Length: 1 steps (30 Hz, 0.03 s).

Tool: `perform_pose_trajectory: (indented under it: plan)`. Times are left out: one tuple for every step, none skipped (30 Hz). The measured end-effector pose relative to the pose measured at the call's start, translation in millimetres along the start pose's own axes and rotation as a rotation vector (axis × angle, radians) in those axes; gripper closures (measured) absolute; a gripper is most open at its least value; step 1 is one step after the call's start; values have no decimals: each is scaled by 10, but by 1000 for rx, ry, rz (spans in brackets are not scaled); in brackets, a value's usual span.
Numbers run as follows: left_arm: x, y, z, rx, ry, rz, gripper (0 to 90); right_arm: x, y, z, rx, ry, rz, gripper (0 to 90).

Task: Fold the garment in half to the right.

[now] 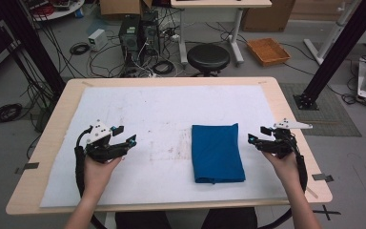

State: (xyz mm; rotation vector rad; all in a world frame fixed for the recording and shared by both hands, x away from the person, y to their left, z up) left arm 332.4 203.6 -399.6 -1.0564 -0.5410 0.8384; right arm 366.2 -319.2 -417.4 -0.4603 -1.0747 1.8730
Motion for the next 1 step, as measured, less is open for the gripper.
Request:
perform_pose_trajectory:
  plan:
    - [-6, -1, -4, -2, 1, 4, 394, -3, 1, -2, -1, -1, 3, 316]
Point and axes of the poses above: each handheld gripper's, and its own axes: z roughly backward along the jaws, y roughly out of its underside, x roughly to its left, the point moved 2 cm from there along -z, roughly forward along the jaws, and after that the axes turned 2 degrees about x, right-handed, at the moved point
